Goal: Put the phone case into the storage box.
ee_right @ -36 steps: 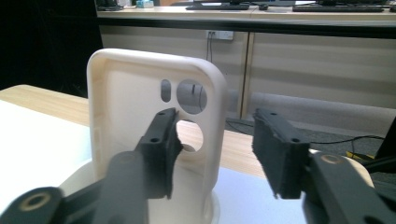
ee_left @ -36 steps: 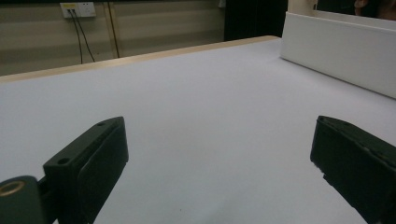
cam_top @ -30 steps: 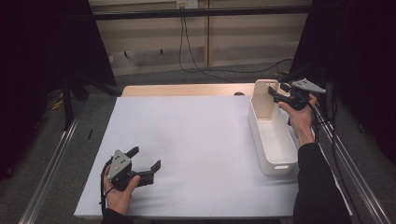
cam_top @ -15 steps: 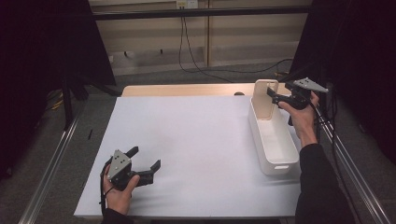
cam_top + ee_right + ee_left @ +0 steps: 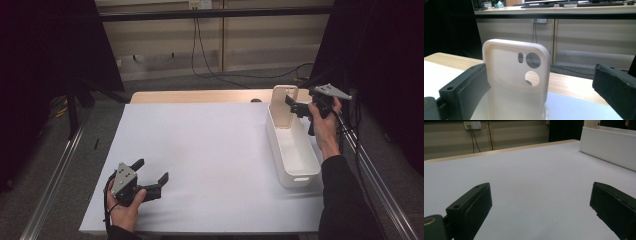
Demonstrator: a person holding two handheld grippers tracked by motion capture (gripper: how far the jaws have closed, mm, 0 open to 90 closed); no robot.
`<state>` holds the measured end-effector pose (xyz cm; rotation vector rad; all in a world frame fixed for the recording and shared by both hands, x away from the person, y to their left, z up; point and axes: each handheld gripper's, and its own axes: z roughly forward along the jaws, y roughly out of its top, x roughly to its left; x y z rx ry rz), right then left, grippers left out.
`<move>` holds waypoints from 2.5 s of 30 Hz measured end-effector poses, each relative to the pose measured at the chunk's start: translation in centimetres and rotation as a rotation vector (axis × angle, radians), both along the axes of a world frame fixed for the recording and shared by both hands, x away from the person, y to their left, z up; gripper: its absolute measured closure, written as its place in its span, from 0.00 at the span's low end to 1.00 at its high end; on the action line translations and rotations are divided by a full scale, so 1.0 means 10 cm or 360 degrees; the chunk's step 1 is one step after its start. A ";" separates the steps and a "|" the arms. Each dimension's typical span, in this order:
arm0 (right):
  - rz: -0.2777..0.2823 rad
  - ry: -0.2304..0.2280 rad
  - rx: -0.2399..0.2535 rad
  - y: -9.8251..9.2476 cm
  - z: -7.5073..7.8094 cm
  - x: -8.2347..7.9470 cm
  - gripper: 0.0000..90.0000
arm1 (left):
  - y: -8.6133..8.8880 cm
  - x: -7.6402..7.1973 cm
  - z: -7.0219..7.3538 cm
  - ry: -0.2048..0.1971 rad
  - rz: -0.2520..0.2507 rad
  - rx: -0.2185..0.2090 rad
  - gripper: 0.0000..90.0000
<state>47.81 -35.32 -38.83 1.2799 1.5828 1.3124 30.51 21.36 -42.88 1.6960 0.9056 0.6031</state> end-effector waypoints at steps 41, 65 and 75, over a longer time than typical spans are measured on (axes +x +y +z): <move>0.0048 -0.0076 0.0011 0.11 0.07 -0.51 0.00 | 0.03 -0.02 0.02 -0.0033 0.0039 -0.0033 0.04; 0.0093 -0.0083 0.0012 0.09 0.03 -0.84 0.00 | 0.02 -0.02 0.01 -0.0039 0.0043 -0.0028 0.04; 0.0125 -0.0122 0.0021 0.08 0.08 -1.02 0.00 | 0.00 0.00 0.02 -0.0040 0.0014 -0.0017 0.04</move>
